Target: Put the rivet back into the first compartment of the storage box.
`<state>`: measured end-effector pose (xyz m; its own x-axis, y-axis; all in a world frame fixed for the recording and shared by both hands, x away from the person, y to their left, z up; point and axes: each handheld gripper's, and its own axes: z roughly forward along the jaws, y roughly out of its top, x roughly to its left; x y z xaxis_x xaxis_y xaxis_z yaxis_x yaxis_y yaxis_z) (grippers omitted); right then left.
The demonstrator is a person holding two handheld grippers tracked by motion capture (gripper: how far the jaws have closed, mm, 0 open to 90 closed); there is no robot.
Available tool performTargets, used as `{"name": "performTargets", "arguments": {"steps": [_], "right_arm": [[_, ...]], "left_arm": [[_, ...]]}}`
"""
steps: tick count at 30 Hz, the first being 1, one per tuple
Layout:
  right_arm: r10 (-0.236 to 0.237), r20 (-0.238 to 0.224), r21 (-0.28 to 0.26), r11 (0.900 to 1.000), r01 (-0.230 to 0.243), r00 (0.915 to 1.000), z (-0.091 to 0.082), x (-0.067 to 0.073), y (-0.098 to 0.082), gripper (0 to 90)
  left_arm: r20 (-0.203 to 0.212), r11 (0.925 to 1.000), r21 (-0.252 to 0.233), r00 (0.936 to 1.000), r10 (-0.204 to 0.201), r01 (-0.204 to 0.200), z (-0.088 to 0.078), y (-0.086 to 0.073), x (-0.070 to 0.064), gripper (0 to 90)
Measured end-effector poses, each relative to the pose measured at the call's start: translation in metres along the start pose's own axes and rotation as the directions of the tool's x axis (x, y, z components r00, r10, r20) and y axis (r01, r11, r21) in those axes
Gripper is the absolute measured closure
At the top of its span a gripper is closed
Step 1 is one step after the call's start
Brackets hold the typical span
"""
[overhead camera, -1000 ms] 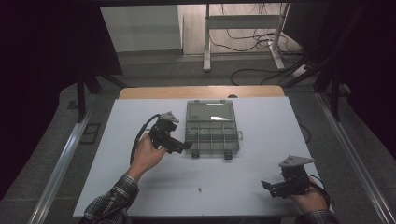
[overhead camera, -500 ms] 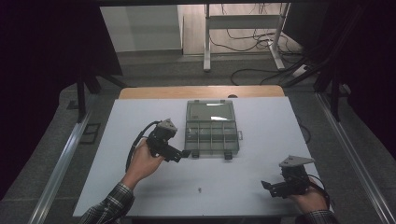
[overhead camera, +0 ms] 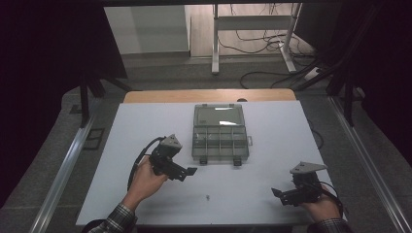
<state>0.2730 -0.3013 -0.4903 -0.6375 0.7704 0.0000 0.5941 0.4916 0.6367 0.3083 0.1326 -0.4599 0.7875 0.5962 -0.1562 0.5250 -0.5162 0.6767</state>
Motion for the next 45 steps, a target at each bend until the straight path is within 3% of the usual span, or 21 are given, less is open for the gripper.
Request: {"name": "performTargets", "arguments": {"steps": [4,21,33,45], "right_arm": [[-0.001,0.000,0.000,1.000,0.001,1.0000,0.000,0.000,0.000,0.0],[-0.004,-0.002,-0.002,1.000,0.004,1.0000,0.000,0.000,0.000,0.0],[-0.007,-0.005,-0.001,1.000,0.007,1.0000,0.000,0.000,0.000,0.0],[-0.011,-0.005,0.004,1.000,0.011,0.9999,0.000,0.001,0.000,0.0]], "left_arm": [[0.005,1.0000,0.001,1.0000,0.002,-0.002,0.000,-0.007,-0.006,0.0],[-0.004,0.9956,0.093,0.9999,0.017,-0.016,0.011,-0.023,-0.031,0.0],[-0.014,0.9852,0.170,0.9996,0.026,-0.023,0.033,-0.026,-0.042,0.4],[0.030,0.9726,0.226,0.9984,0.048,-0.054,0.056,-0.023,-0.055,2.5]]}}
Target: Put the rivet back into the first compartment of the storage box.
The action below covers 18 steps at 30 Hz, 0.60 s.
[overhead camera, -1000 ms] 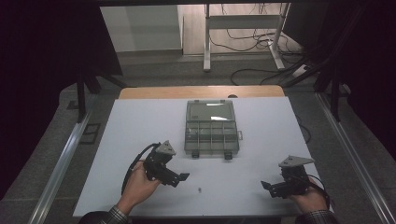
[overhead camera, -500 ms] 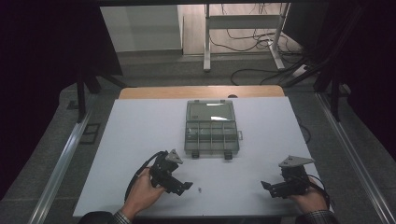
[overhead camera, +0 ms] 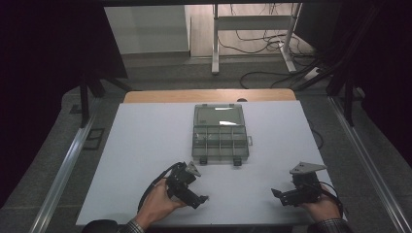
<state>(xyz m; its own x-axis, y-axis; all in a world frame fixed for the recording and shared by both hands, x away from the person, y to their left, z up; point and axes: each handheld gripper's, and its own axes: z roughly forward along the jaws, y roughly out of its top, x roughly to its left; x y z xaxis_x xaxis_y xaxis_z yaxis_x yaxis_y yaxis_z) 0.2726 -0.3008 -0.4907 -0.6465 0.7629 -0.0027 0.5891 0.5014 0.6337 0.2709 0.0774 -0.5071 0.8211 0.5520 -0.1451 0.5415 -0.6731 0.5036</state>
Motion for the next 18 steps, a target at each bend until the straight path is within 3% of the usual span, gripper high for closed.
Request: {"name": "performTargets", "arguments": {"steps": [5,8,10,18], "right_arm": [[-0.004,0.000,0.002,1.000,0.004,1.0000,0.000,0.000,0.000,0.0],[-0.005,-0.001,0.004,1.000,0.005,1.0000,0.000,0.000,0.000,0.0],[-0.004,-0.001,0.005,1.000,0.004,1.0000,0.000,0.000,0.000,0.0],[-0.010,-0.002,0.012,1.000,0.010,0.9999,0.001,0.001,0.000,0.0]], "left_arm": [[-0.006,0.9988,0.030,0.9992,0.039,-0.038,0.005,0.004,-0.005,12.0],[0.018,0.9986,0.028,0.9988,0.046,-0.046,0.007,0.005,-0.006,22.5],[0.038,0.9998,0.002,0.9991,0.021,-0.022,0.010,0.006,-0.008,29.7],[0.074,0.9962,0.038,0.9944,0.075,-0.078,0.018,0.011,-0.012,54.2]]}}
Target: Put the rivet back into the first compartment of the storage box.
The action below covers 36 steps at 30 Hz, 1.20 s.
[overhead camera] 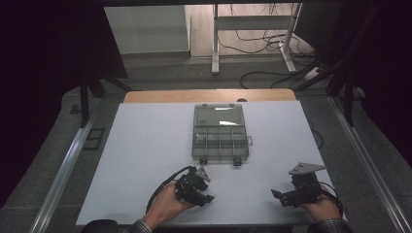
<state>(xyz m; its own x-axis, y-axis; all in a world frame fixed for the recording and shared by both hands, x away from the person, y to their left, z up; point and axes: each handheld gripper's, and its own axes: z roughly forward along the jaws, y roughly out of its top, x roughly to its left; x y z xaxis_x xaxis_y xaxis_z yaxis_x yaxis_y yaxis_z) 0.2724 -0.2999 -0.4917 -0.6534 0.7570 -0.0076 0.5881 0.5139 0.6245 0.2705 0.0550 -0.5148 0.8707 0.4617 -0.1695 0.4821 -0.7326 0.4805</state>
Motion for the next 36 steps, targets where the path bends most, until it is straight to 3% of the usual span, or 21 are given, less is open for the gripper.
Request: {"name": "performTargets", "arguments": {"steps": [7,11,14,27,31,36], "right_arm": [[-0.003,0.002,0.002,1.000,0.003,1.0000,0.000,0.000,0.000,0.0],[-0.003,0.002,0.003,1.000,0.003,1.0000,0.000,0.000,0.000,0.0],[-0.003,0.002,0.003,1.000,0.003,1.0000,0.000,0.000,0.000,0.0],[-0.003,0.002,0.002,1.000,0.003,1.0000,0.000,0.000,0.000,0.0],[-0.002,0.001,0.001,1.000,0.002,1.0000,0.000,0.000,0.000,0.0],[0.001,0.002,-0.001,1.000,-0.001,1.0000,0.000,0.000,0.000,0.0]], "left_arm": [[-0.075,0.9977,0.029,0.9952,0.063,-0.061,0.002,0.002,-0.008,74.0],[-0.074,0.9977,0.034,0.9954,0.061,-0.058,0.001,0.003,-0.008,75.1],[-0.051,0.9986,0.027,0.9976,0.046,-0.045,0.000,0.003,-0.006,75.2],[-0.039,0.9993,-0.037,0.9992,-0.003,0.001,-0.016,0.004,0.001,75.3],[-0.030,0.9962,-0.075,0.9984,-0.048,0.045,-0.019,0.004,0.002,75.3],[-0.034,0.9952,-0.083,0.9979,-0.054,0.051,-0.026,0.004,0.006,75.3]]}}
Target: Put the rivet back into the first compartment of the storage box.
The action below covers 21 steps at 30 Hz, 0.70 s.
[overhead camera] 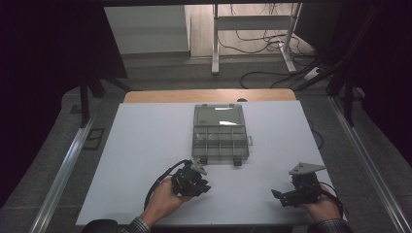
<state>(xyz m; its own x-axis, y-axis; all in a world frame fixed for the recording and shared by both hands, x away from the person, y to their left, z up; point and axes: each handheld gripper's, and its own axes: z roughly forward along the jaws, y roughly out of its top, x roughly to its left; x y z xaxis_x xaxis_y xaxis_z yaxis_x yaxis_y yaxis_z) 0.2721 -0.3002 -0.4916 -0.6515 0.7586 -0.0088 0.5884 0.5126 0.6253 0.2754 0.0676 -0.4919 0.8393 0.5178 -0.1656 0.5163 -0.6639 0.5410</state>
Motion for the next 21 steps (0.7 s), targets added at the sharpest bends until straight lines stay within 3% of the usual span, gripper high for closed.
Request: {"name": "performTargets", "arguments": {"steps": [21], "right_arm": [[0.016,-0.021,-0.036,0.999,-0.016,0.9996,-0.003,0.000,0.002,0.0]], "left_arm": [[-0.013,0.9992,-0.030,0.9995,-0.028,0.027,-0.028,0.010,0.026,75.3]]}}
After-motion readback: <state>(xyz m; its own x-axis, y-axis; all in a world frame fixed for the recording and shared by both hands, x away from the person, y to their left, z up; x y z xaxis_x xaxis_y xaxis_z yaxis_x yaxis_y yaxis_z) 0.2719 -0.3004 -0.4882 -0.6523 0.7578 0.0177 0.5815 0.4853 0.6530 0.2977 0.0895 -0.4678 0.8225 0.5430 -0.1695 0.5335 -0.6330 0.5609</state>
